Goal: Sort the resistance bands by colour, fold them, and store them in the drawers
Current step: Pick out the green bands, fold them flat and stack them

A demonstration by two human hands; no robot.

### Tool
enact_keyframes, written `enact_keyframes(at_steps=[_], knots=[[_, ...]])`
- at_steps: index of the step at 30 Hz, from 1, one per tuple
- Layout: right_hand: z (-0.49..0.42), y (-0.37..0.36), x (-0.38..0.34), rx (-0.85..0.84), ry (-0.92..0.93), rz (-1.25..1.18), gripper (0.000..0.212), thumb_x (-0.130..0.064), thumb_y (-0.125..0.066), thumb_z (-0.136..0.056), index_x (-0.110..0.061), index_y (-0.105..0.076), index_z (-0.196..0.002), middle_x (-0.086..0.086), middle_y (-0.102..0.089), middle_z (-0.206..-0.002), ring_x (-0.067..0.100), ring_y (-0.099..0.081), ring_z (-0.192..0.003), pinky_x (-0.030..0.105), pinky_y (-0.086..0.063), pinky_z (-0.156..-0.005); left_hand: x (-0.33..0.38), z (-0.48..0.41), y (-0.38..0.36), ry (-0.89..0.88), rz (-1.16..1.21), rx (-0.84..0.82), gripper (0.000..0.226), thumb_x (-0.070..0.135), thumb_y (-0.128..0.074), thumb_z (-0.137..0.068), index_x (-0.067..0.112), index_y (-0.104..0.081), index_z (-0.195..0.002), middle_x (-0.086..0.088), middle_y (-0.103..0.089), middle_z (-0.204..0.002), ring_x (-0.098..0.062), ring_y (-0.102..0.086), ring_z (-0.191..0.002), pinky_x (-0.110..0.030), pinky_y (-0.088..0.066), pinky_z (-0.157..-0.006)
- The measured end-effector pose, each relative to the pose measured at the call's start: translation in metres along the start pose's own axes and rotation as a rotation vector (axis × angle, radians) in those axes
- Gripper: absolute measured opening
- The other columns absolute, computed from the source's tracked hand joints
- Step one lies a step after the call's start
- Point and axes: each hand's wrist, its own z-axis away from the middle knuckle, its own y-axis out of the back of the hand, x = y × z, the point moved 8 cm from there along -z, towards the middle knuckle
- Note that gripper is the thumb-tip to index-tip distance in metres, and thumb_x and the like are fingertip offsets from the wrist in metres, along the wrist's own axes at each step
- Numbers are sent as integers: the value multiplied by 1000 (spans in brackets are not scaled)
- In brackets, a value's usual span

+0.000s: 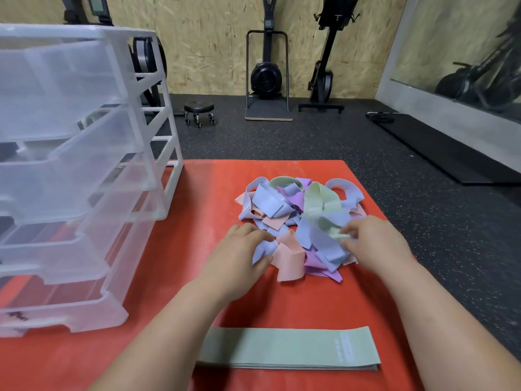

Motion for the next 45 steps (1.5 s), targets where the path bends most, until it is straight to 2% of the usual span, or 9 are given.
enact_keyframes(at_steps=[5,8,12,18,21,26,30,35,45], knots=[[1,-5,24,28,-179,153,38,-19,-51,-93,-27,-66,-127,9,-51,-128,35,-47,-118,42,-47,-90,-2,-1,-1,0,-3,10,34,46,-64,-100,32,-66,-131,9,-60,-122,-19,-51,-113,-34,-46,-94],[-3,10,-8,226,57,1,51,-33,-54,-94,-31,-54,-145,7,-42,-152,37,-40,-133,47,-43,-105,-2,-3,-2,0,-11,15,34,47,-62,-101,33,-66,-131,10,-60,-122,-19,-51,-114,-32,-45,-94],[-3,-41,-32,-58,305,234,62,-66,-47,-96,-43,-43,-153,-6,-22,-169,30,-18,-153,50,-30,-121,0,-5,-7,-2,-20,-2,34,47,-62,-100,35,-64,-131,11,-59,-125,-18,-50,-116,-35,-47,-96],[-1,3,-17,289,122,209,35,-49,-50,-97,-27,-77,-95,1,-71,-99,30,-61,-100,39,-49,-79,-2,-6,-9,-8,-19,-12,34,49,-61,-100,34,-65,-130,11,-59,-124,-20,-51,-114,-38,-48,-96],[6,24,-1,352,-41,98,30,-49,-59,-98,-26,-76,-91,7,-75,-97,36,-66,-93,38,-50,-75,-5,-7,-9,1,-23,-12,35,46,-63,-99,34,-65,-132,11,-59,-124,-20,-51,-114,-37,-48,-95],[4,-5,40,77,-253,210,38,-49,-67,-89,-21,-66,-113,7,-65,-112,33,-64,-97,34,-46,-70,2,-7,-12,-13,-31,-16,32,44,-65,-98,35,-65,-129,13,-59,-125,-19,-51,-113,-37,-49,-93],[-10,-15,25,117,24,24,50,-26,-69,-89,-32,-57,-137,6,-54,-138,36,-52,-122,44,-48,-96,3,-7,-14,-21,-34,-24,33,43,-66,-96,34,-67,-128,11,-61,-126,-20,-53,-113,-39,-49,-95],[-10,-54,10,-101,118,-35,54,-43,-61,-95,-46,-48,-148,-5,-61,-139,30,-49,-129,49,-48,-102,4,-6,-14,-19,-44,-29,32,47,-65,-98,36,-65,-128,13,-61,-126,-20,-54,-113,-40,-50,-95],[11,54,-43,462,327,-551,19,-19,-80,-88,-27,-79,-106,-17,-74,-101,1,-65,-91,29,-53,-86,9,-9,-1,-12,47,27,36,33,-69,-97,34,-65,-133,14,-59,-126,-15,-50,-120,-29,-43,-97]])
